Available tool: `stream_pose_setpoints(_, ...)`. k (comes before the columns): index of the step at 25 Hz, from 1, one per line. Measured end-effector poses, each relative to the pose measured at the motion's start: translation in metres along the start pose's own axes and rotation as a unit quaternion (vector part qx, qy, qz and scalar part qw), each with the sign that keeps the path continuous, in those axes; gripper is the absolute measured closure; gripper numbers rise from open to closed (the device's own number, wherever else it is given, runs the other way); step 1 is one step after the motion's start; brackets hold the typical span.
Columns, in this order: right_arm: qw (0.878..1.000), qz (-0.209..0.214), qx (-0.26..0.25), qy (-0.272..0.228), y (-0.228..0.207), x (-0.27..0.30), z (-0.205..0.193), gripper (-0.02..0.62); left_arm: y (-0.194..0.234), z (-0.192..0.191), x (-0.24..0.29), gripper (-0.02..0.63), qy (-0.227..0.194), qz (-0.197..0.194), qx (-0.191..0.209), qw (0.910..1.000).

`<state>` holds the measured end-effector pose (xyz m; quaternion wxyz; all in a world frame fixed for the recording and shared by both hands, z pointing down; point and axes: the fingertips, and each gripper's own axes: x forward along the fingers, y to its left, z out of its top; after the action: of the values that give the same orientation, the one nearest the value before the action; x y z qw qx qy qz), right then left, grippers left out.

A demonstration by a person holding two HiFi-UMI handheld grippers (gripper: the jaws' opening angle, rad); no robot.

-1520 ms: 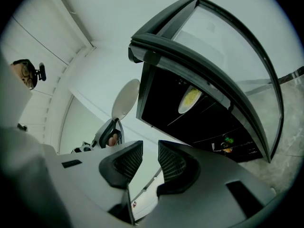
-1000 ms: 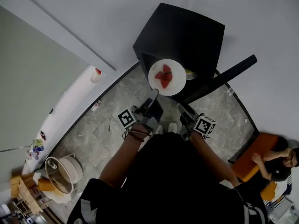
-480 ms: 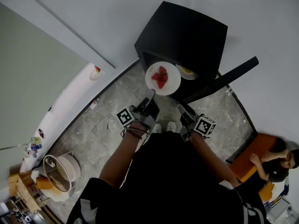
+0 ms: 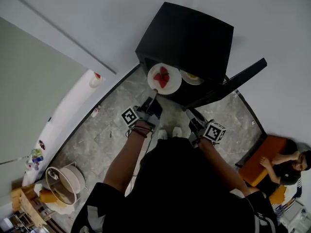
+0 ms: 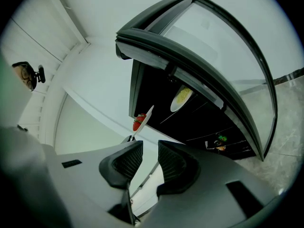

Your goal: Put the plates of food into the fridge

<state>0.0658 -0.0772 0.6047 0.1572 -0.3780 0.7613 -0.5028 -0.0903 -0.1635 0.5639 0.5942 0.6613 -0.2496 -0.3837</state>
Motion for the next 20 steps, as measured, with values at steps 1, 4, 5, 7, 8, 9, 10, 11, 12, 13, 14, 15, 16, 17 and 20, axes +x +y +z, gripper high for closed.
stream_pose_setpoints(1,1.000,-0.003,-0.001,0.001,-0.002,0.000,0.001,0.483,0.003,0.003,0.002,0.572,0.001,0.001,0.001,1.0000)
stream_pose_setpoints(4,1.000,-0.004,-0.001,-0.003,-0.003,0.001,0.004,0.483,0.017,0.010,0.007,0.572,0.000,0.008,0.007,0.9999)
stream_pose_setpoints(5,1.000,-0.003,0.002,-0.005,-0.004,0.001,0.005,0.483,0.024,0.012,0.007,0.572,-0.003,0.011,0.006,0.9999)
stream_pose_setpoints(7,1.000,0.002,0.009,-0.007,-0.004,0.003,0.006,0.485,0.039,0.017,0.008,0.572,-0.013,0.017,-0.004,0.9998)
stream_pose_setpoints(8,1.000,0.003,0.012,-0.006,-0.002,0.004,0.005,0.483,0.044,0.019,0.008,0.572,-0.018,0.020,-0.011,0.9996)
stream_pose_setpoints(9,1.000,0.004,0.014,-0.004,-0.001,0.005,0.005,0.483,0.048,0.021,0.008,0.572,-0.021,0.021,-0.015,0.9995)
stream_pose_setpoints(10,1.000,0.006,0.016,-0.004,-0.001,0.005,0.004,0.483,0.051,0.023,0.009,0.571,-0.022,0.021,-0.016,0.9994)
stream_pose_setpoints(11,1.000,0.006,0.017,-0.005,-0.001,0.004,0.004,0.483,0.053,0.023,0.010,0.571,-0.020,0.021,-0.016,0.9995)
stream_pose_setpoints(12,1.000,0.005,0.018,-0.006,-0.002,0.003,0.004,0.483,0.056,0.023,0.013,0.572,-0.018,0.020,-0.015,0.9995)
stream_pose_setpoints(13,1.000,0.003,0.017,-0.005,-0.003,0.002,0.004,0.483,0.058,0.024,0.015,0.572,-0.016,0.020,-0.016,0.9995)
stream_pose_setpoints(14,1.000,0.000,0.015,-0.004,-0.004,0.000,0.004,0.483,0.060,0.025,0.017,0.572,-0.017,0.020,-0.019,0.9995)
stream_pose_setpoints(15,1.000,-0.003,0.014,-0.004,-0.004,0.000,0.004,0.483,0.062,0.027,0.018,0.572,-0.018,0.020,-0.022,0.9994)
stream_pose_setpoints(16,1.000,-0.005,0.013,-0.005,-0.004,-0.001,0.005,0.483,0.065,0.029,0.020,0.572,-0.020,0.020,-0.025,0.9993)
stream_pose_setpoints(17,1.000,-0.007,0.015,-0.006,-0.005,-0.002,0.004,0.483,0.066,0.030,0.021,0.572,-0.022,0.021,-0.027,0.9992)
stream_pose_setpoints(20,1.000,-0.014,0.017,-0.007,-0.006,-0.003,0.004,0.483,0.073,0.034,0.026,0.572,-0.027,0.023,-0.035,0.9988)
